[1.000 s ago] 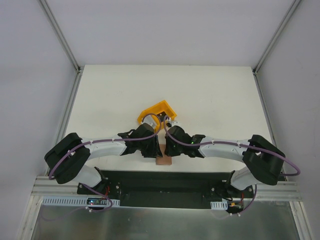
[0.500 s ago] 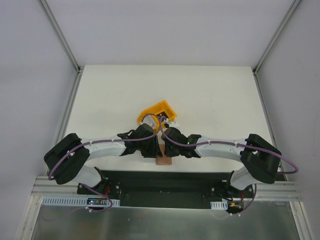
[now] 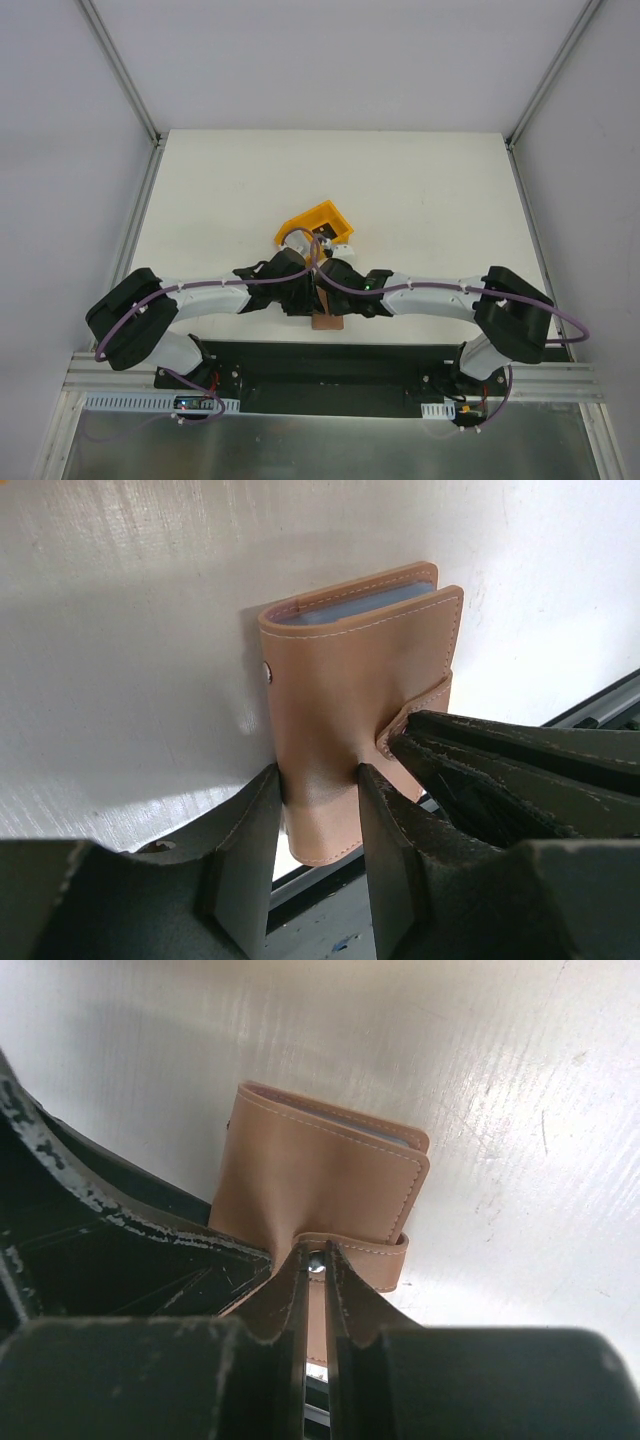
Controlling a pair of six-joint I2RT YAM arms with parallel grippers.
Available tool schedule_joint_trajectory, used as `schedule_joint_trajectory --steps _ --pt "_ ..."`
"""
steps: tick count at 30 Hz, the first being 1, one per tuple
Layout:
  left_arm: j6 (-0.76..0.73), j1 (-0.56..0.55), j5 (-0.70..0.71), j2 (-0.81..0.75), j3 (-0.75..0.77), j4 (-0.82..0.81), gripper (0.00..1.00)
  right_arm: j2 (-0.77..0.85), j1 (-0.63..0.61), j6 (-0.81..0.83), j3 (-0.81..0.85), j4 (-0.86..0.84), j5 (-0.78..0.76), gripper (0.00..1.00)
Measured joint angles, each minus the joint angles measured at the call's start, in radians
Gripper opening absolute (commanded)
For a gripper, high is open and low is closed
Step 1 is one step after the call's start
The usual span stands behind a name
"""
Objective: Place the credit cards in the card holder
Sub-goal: Close the card holder at the center of the board, then reset both arms
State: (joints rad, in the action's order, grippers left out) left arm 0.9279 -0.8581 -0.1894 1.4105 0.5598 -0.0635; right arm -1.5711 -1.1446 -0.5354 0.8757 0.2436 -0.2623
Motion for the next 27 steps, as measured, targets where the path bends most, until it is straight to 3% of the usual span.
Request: schedule_joint_trajectory --steps 21,27 --pt "0.011 0.000 0.014 -0.015 -0.016 -0.010 0.36 -0.027 -0.024 -0.050 0.019 0.029 -0.054 0.07" --pt "0.007 0.000 0.036 -0.048 -0.029 -0.002 0.50 -0.006 -0.024 -0.027 0.005 0.008 -0.052 0.19"
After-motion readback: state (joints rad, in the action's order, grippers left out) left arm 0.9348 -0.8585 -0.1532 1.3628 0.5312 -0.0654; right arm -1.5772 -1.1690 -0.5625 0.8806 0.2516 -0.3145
